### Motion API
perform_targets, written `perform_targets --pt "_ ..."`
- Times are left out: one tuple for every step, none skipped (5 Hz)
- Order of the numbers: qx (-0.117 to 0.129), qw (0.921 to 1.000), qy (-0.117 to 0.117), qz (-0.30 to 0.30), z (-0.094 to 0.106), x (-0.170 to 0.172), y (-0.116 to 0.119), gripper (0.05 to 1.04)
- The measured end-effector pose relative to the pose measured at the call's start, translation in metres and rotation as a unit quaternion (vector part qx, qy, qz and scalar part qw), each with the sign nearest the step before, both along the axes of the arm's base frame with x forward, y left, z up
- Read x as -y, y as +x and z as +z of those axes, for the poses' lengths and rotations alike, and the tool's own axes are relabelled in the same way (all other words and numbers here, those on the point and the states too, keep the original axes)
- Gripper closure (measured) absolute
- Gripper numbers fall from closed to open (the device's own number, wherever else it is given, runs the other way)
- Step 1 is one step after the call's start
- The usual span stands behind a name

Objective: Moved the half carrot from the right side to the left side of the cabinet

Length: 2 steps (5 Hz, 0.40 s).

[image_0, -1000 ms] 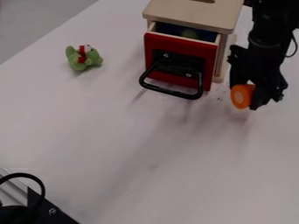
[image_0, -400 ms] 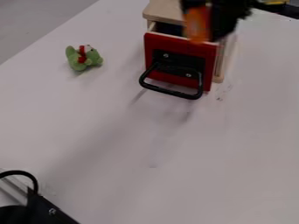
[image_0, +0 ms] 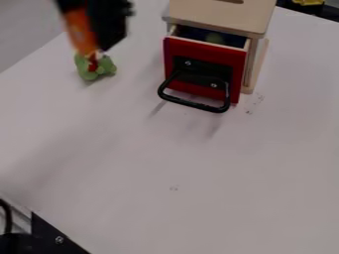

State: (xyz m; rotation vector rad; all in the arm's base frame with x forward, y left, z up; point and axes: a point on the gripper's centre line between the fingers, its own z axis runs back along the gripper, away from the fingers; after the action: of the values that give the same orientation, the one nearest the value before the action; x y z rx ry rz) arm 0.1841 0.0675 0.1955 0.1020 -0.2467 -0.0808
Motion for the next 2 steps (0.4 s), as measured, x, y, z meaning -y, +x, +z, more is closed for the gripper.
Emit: perform_targets --pt "-0.020 0.9975 -0.009 0.067 -0.035 -0.048 -0.026 0.415" --pt "-0.046 0.9923 -0.015 0.114 -0.074 -0.093 -0.038 0.415"
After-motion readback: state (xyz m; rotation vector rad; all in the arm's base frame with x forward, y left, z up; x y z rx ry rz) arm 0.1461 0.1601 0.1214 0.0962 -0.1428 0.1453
